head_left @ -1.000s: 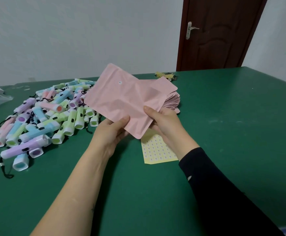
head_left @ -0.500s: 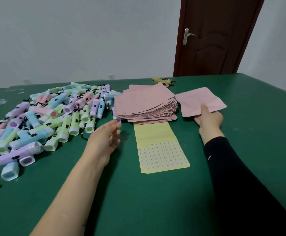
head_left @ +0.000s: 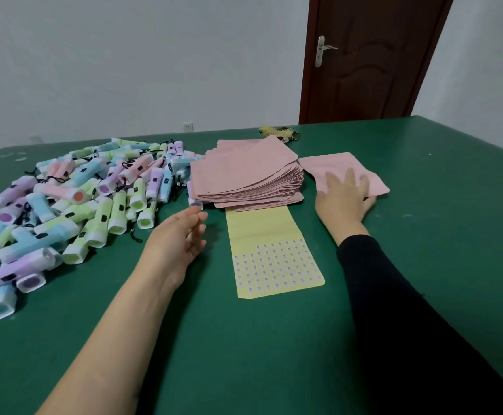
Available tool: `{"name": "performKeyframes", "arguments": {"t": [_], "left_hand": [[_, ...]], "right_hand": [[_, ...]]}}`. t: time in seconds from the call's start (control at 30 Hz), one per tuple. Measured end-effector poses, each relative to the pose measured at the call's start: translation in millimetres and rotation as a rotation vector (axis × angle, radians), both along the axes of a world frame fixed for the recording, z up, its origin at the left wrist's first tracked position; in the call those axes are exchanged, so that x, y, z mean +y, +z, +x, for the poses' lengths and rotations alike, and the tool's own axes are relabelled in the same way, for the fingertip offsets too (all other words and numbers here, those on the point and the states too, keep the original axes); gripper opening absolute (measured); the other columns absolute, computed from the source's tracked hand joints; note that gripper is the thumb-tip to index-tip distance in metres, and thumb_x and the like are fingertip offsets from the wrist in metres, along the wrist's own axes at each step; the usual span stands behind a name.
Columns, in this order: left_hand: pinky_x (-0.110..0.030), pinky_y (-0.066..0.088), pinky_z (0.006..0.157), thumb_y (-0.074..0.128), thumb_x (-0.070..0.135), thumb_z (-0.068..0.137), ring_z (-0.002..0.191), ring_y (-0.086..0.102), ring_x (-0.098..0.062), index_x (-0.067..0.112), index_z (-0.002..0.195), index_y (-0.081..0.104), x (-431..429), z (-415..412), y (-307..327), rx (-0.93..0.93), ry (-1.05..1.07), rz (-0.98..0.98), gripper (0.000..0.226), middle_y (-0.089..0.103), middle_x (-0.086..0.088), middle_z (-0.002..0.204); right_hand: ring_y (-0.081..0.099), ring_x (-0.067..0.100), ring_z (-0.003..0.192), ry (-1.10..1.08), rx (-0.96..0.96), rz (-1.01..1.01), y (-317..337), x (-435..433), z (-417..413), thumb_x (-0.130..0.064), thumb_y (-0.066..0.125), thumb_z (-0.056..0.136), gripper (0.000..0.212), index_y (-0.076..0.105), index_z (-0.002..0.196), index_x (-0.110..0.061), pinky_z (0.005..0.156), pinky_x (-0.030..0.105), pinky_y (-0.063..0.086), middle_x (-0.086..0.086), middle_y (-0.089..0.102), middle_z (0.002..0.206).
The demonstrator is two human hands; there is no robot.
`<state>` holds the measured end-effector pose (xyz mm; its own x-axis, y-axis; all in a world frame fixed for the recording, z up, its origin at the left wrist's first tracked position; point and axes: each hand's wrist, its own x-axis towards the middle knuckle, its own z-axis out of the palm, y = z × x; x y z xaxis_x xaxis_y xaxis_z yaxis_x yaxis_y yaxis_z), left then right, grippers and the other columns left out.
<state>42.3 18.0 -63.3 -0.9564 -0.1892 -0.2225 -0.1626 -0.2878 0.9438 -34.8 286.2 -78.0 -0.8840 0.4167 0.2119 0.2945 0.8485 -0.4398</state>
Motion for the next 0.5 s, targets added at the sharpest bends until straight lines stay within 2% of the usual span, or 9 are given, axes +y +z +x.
{"name": "performKeyframes", "arguments": {"t": [0.1,0.27,0.37,0.43,0.5], "left_hand": [[-0.022,0.05,0.067,0.055,0.014,0.098,0.059,0.061,0.003,0.019,0.112,0.066,2,1,-1,0.003,-0.009,-0.007,0.018,0.073,0.015,0.077],[-0.021,0.051,0.065,0.053,0.014,0.099,0.061,0.062,0.003,0.021,0.109,0.065,2,0,-2,0.01,-0.017,-0.005,0.017,0.073,0.015,0.078],[-0.021,0.051,0.065,0.052,0.013,0.099,0.061,0.061,0.003,0.021,0.106,0.065,3,0,-3,0.013,-0.025,-0.005,0.017,0.073,0.015,0.077],[-0.021,0.052,0.066,0.052,0.012,0.099,0.063,0.061,0.001,0.021,0.104,0.065,5,-1,-2,0.017,-0.031,-0.008,0.016,0.073,0.014,0.076],[-0.022,0.052,0.066,0.052,0.012,0.099,0.064,0.06,-0.001,0.021,0.101,0.065,7,-2,-1,0.019,-0.042,-0.008,0.016,0.073,0.013,0.078]], "right_hand": [[-0.004,0.031,0.148,0.07,-0.173,0.015,-5,0,-2,-0.027,0.036,0.101,0.038,0.05,0.136,-0.031,0.112,0.068,0.0,0.007,0.004,0.163],[-0.013,0.035,0.148,0.055,-0.226,0.012,-2,3,-2,-0.011,0.038,0.094,0.053,0.043,0.14,-0.034,0.108,0.072,-0.006,0.01,-0.001,0.163],[-0.008,0.033,0.149,0.015,-0.022,-0.013,4,-4,-2,-0.014,0.04,0.097,0.053,0.033,0.148,-0.028,0.111,0.069,-0.001,0.011,0.008,0.162],[0.005,0.029,0.149,0.047,0.215,0.023,14,-16,-4,-0.013,0.044,0.097,0.05,0.039,0.145,-0.025,0.114,0.064,0.007,0.006,0.023,0.159],[0.016,0.026,0.147,0.202,0.361,0.193,26,-43,-6,-0.004,0.046,0.092,0.048,0.05,0.137,-0.022,0.113,0.058,0.015,0.003,0.038,0.152]]}}
